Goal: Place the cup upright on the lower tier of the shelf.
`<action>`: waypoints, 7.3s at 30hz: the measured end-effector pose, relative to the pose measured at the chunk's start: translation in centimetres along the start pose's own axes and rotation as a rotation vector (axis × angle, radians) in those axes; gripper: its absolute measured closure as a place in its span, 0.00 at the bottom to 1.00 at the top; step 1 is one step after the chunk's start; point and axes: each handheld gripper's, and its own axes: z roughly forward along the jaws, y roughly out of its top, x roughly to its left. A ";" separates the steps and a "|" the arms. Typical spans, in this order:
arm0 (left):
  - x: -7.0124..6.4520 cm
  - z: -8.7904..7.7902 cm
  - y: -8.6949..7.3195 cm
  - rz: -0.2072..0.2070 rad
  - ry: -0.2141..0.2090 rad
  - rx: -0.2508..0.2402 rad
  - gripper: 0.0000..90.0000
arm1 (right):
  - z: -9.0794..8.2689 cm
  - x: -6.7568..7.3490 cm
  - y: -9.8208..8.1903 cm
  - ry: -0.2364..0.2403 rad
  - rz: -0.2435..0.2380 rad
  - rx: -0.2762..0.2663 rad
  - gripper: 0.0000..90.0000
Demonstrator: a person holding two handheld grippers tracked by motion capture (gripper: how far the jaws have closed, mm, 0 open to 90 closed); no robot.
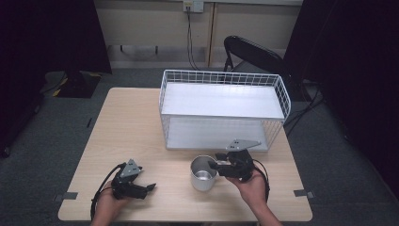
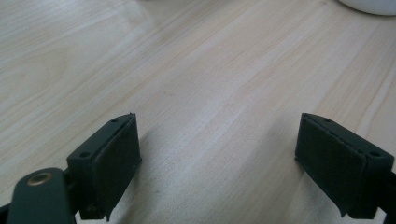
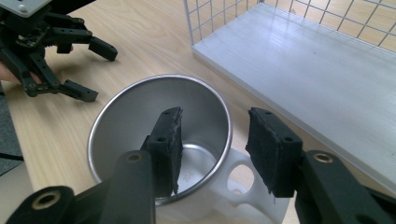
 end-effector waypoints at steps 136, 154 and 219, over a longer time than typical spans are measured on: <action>0.0 0.1 0.1 0.011 -0.012 0.006 0.12 | -0.2 -9.7 1.7 -0.465 0.079 -0.089 0.91; 0.0 0.1 0.1 0.012 -0.013 0.006 0.12 | 0.3 -9.9 1.6 -0.519 0.079 -0.100 0.91; 0.0 0.1 0.1 0.012 -0.014 0.007 0.11 | 1.4 -10.3 1.6 -0.576 0.087 -0.122 0.90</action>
